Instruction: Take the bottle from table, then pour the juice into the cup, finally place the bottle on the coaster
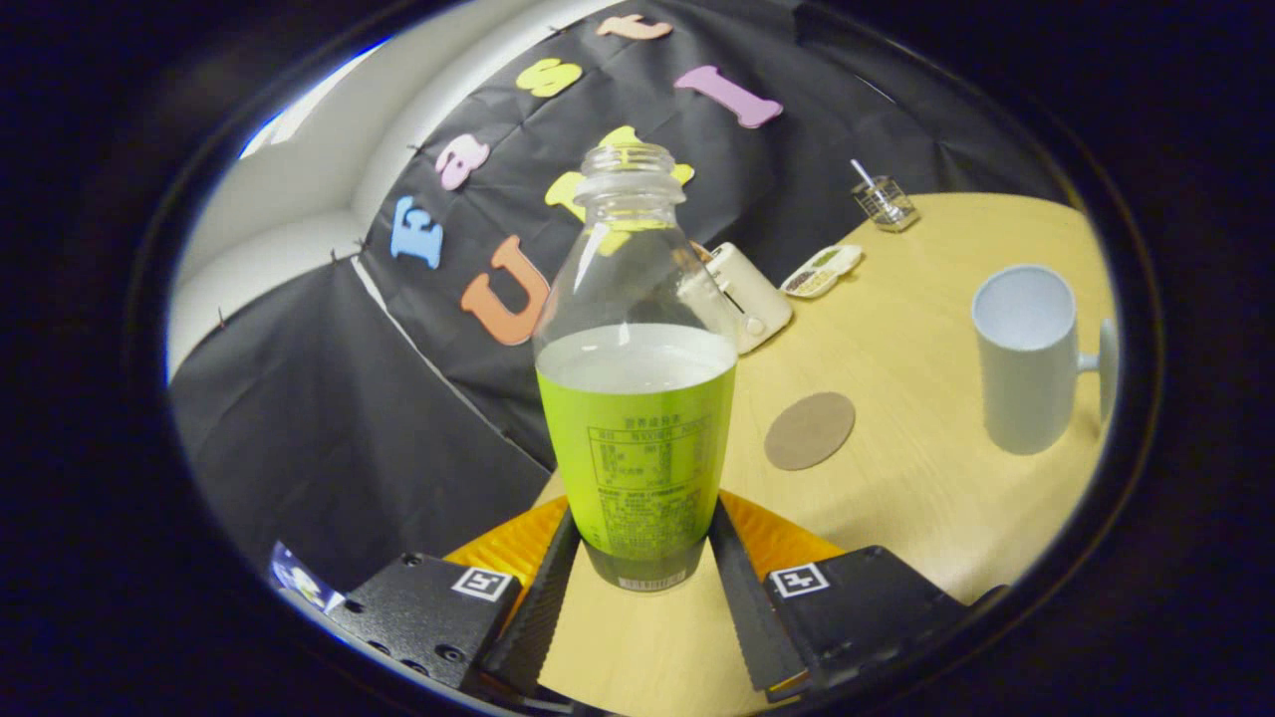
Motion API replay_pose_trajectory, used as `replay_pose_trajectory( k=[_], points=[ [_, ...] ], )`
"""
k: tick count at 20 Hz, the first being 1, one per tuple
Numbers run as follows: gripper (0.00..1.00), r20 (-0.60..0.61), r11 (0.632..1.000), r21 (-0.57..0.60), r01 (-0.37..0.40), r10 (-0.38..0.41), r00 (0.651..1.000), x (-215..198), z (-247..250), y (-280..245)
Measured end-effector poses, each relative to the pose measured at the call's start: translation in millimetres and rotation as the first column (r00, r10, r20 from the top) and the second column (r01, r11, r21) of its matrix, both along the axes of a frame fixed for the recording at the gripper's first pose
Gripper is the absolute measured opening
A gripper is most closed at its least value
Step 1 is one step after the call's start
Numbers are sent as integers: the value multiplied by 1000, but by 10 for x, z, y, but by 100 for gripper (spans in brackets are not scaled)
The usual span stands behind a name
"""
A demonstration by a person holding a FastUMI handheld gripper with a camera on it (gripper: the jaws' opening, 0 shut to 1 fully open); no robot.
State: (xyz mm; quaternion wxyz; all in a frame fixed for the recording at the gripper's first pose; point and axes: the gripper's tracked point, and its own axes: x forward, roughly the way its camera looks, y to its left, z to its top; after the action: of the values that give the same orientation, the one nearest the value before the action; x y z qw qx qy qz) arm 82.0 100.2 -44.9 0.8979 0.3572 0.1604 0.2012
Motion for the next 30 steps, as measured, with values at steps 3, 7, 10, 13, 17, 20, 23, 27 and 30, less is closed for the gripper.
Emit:
replay_pose_trajectory(
  k=[3,7,10,13,17,20,23,27,30],
  points=[
    [79,-8,993,114,-28,29,1000,-28,82,101],
    [79,29,963,267,-32,25,999,-87,272,59],
    [79,0,947,319,-40,42,999,-49,272,36],
    [78,-43,913,409,-12,32,999,-4,297,-19],
    [79,-58,878,479,17,12,998,4,412,-48],
    [79,-53,835,551,15,16,998,-77,565,-63],
    [79,-45,807,590,25,3,999,-67,621,-125],
    [79,-46,748,663,27,5,999,2,712,-208],
    [78,-46,704,710,22,15,999,24,753,-237]
  ],
)
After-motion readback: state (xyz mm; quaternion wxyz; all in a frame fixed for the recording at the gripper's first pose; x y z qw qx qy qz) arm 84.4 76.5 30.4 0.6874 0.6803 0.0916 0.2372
